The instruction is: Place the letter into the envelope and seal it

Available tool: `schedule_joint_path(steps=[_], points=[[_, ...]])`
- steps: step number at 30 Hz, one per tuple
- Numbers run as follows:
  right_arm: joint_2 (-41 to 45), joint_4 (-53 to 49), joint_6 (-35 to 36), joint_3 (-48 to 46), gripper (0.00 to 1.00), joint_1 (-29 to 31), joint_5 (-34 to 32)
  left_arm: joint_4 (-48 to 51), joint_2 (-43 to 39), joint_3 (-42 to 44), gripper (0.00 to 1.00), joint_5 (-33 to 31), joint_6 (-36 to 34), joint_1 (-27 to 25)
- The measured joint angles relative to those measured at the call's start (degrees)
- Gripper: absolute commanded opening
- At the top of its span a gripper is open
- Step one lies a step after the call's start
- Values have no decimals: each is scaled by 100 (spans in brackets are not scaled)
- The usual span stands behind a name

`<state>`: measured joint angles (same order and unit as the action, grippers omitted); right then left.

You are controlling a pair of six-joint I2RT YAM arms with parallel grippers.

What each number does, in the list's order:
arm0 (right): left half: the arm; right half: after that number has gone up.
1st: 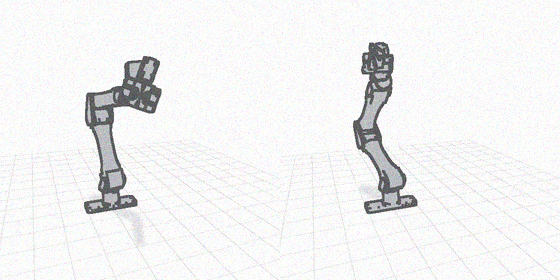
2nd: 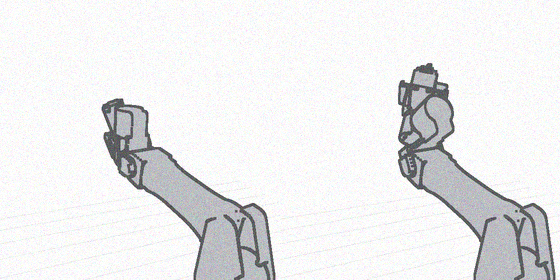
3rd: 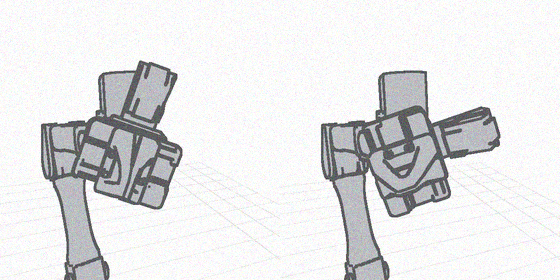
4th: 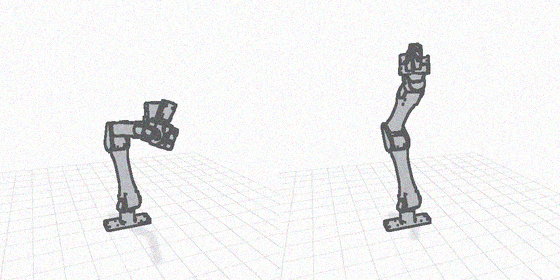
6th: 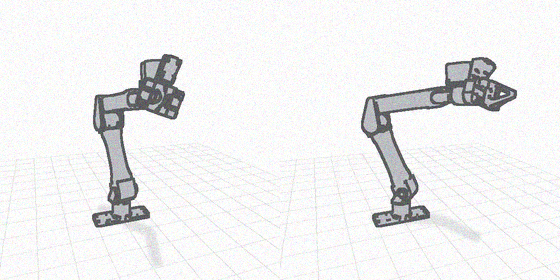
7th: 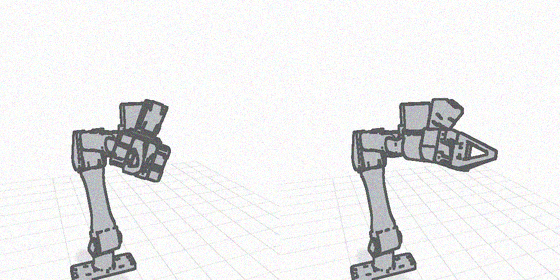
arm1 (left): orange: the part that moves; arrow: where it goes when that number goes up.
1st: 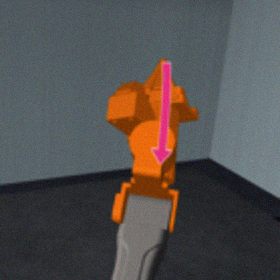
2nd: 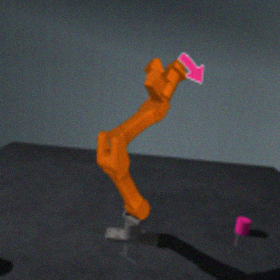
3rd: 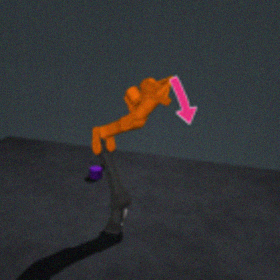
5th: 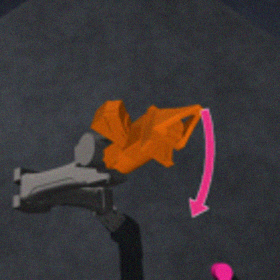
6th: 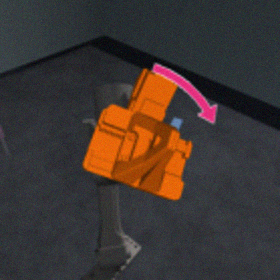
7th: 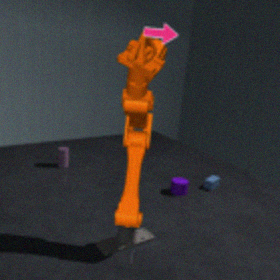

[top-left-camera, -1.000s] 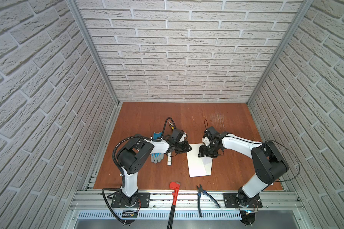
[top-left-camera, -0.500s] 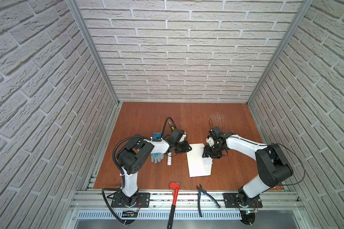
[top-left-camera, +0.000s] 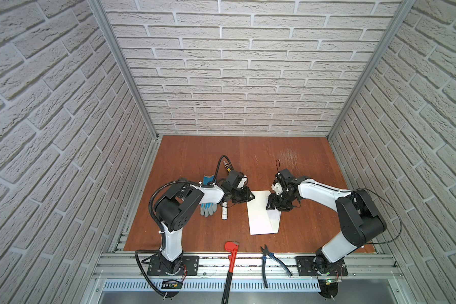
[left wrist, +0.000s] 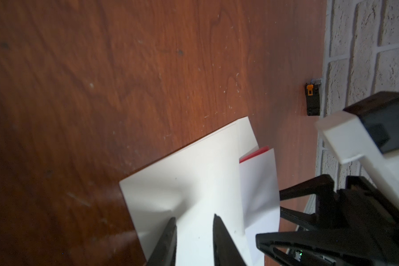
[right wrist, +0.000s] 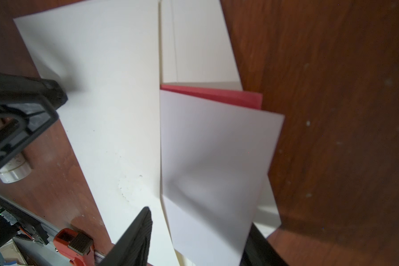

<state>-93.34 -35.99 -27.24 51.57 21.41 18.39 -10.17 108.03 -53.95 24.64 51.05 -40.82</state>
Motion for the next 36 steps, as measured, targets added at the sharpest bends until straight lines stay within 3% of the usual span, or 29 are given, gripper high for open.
schedule_joint_path(steps=[10,19,36], points=[[-35,55,-48,17,57,24,66,433,-431,98,50,-61,-37,28],[-42,44,-66,28,59,24,72,1158,-1027,105,50,-326,-142,44],[-42,39,-114,70,68,96,61,1189,-839,396,44,-267,7,-37]])
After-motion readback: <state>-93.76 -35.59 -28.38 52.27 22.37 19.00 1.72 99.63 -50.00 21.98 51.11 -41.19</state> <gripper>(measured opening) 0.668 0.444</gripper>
